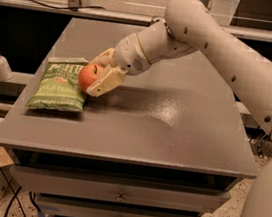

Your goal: Move apple near green jalapeno chip bag

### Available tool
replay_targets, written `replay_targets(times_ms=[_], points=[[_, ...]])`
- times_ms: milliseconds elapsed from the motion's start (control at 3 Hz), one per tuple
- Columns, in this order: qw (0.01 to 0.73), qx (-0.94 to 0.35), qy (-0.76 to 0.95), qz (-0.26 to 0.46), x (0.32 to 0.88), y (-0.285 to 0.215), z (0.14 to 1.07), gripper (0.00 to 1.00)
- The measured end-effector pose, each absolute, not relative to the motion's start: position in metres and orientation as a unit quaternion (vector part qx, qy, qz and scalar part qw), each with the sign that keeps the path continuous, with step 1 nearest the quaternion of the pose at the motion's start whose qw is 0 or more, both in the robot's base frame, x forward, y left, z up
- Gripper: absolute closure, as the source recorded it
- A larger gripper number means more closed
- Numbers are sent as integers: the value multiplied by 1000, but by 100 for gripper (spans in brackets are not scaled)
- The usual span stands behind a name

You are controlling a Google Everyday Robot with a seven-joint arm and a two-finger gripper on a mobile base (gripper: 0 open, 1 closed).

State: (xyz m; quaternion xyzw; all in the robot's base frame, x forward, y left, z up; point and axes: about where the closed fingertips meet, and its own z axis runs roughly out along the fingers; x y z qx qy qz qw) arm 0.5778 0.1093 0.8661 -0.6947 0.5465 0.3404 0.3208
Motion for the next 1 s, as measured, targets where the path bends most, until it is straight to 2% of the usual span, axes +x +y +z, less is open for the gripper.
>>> replay_targets(times_ms=[333, 667, 1000], points=[[319, -695, 546, 341, 577, 111, 865, 13], [318, -696, 545, 343, 576, 113, 864, 0], [318, -696, 544, 343, 576, 113, 864, 0]])
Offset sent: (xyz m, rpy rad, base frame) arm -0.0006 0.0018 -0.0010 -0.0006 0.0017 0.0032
